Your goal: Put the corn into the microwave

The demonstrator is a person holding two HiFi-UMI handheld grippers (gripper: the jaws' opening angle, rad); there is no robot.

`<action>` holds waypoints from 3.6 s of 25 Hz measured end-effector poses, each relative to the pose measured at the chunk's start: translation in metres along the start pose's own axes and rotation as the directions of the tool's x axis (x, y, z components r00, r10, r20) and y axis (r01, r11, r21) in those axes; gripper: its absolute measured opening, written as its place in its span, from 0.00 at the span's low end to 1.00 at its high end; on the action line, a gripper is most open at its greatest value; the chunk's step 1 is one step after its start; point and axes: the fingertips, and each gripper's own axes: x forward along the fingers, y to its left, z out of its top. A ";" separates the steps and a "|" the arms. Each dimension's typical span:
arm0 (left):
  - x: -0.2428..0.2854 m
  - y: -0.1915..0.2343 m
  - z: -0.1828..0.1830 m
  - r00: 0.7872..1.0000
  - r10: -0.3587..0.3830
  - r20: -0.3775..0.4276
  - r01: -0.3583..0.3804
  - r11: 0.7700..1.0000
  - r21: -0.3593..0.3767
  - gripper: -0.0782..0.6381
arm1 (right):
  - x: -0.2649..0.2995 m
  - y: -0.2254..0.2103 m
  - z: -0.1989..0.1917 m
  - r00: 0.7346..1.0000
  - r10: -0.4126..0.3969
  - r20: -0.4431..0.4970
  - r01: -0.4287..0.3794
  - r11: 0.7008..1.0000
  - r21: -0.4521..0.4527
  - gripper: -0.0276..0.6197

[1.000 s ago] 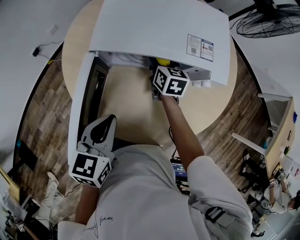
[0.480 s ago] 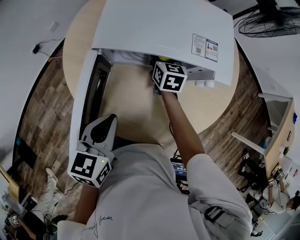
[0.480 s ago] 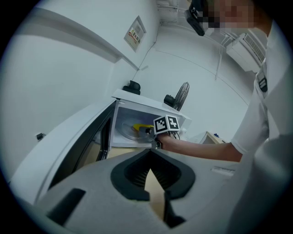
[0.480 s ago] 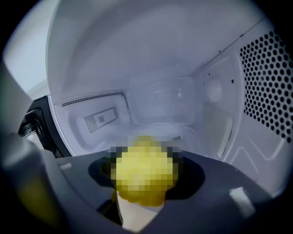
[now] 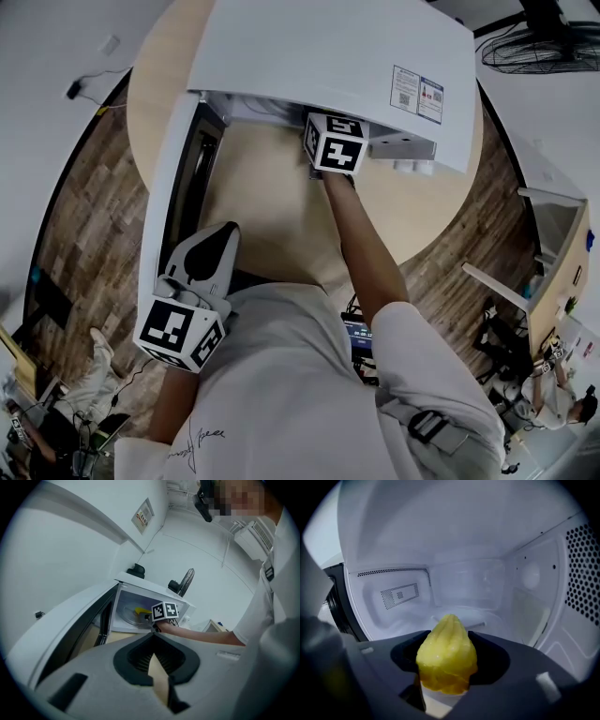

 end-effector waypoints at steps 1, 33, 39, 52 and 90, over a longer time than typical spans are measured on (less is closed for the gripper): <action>0.001 -0.001 -0.001 1.000 -0.003 -0.002 0.003 1.000 0.002 0.10 | 0.001 0.000 0.001 1.000 -0.003 0.000 0.003 1.000 -0.014 0.45; 0.003 -0.013 -0.003 1.000 -0.022 0.002 0.022 1.000 0.009 0.10 | 0.014 -0.005 -0.011 0.993 -0.100 -0.057 0.087 0.975 -0.207 0.45; 0.002 -0.013 -0.006 1.000 -0.020 -0.004 0.020 1.000 0.011 0.10 | 0.014 -0.012 -0.013 0.992 -0.110 -0.057 0.099 0.982 -0.164 0.53; 0.000 -0.020 -0.007 1.000 -0.031 0.003 0.031 0.999 0.020 0.10 | 0.008 -0.006 -0.013 0.996 -0.062 -0.062 0.057 0.995 -0.084 0.57; -0.016 -0.042 -0.011 0.998 -0.027 0.050 0.024 0.998 0.062 0.10 | -0.055 0.005 -0.004 1.000 -0.002 -0.011 0.002 1.000 -0.012 0.46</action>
